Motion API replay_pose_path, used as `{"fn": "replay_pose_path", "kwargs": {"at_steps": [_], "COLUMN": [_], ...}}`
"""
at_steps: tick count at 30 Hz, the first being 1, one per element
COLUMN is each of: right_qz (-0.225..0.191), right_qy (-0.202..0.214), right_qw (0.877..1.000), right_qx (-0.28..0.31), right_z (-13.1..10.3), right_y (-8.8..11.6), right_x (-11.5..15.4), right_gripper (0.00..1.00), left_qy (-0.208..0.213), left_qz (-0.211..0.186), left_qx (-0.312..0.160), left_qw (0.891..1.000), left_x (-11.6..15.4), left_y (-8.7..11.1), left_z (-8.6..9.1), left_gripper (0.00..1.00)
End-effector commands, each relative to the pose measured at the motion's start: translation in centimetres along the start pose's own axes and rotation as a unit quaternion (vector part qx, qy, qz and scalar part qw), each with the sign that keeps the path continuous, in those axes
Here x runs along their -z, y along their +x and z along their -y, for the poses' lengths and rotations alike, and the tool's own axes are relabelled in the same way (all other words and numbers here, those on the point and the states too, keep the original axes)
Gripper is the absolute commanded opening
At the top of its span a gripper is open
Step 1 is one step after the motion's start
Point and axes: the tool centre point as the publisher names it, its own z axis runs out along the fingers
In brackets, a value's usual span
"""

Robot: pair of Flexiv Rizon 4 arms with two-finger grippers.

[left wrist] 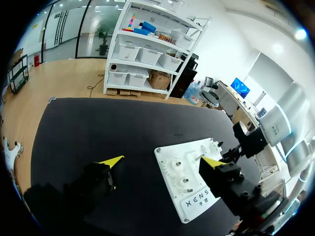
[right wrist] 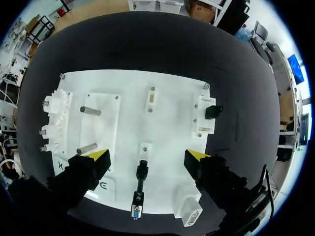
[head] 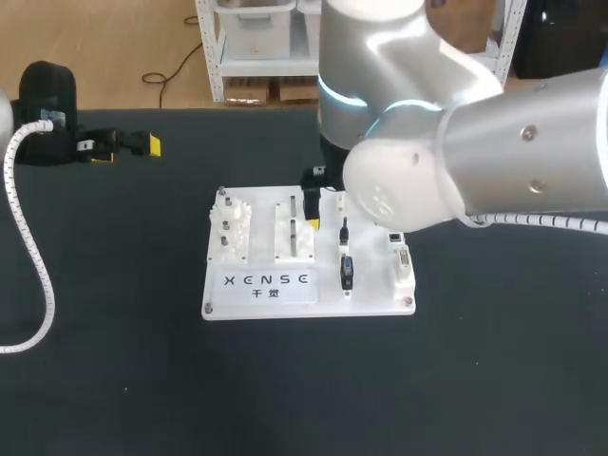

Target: Insert the USB connector, Ethernet cable, and multi-pin plug into their matching sockets one by one.

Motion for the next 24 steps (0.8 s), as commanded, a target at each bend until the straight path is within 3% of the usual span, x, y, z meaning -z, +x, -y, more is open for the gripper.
{"fn": "replay_pose_path", "kwargs": {"at_steps": [1,4,6,8,14,24], "right_qz": [-0.002,-0.004,-0.005,-0.005,-0.003,-0.004], "right_qy": [-0.003,-0.002,-0.002,-0.002,-0.001,0.001], "right_qw": [1.0,1.0,1.0,1.0,1.0,0.999], "right_qx": [0.004,0.009,0.014,0.017,0.023,0.032], "right_z": [-0.02,-0.11,-0.18,-0.29,-0.57,-0.87], "right_y": [0.23,0.39,0.47,0.53,0.57,0.82], "right_x": [-0.35,-0.65,-0.79,-0.85,-0.78,-0.91], "right_gripper": [1.0,1.0,0.94,0.77,0.53,0.43], "left_qy": [0.0,0.0,0.0,0.0,0.0,0.0], "left_qz": [0.0,0.0,0.0,0.0,0.0,0.0], "left_qx": [0.0,0.0,0.0,0.0,0.0,0.0], "left_qw": [1.0,1.0,1.0,1.0,1.0,1.0], "left_x": [0.0,0.0,0.0,0.0,0.0,0.0], "left_y": [0.0,0.0,0.0,0.0,0.0,0.0], "left_z": [0.0,0.0,0.0,0.0,0.0,0.0], "left_gripper": [1.0,1.0,1.0,1.0,1.0,1.0]}}
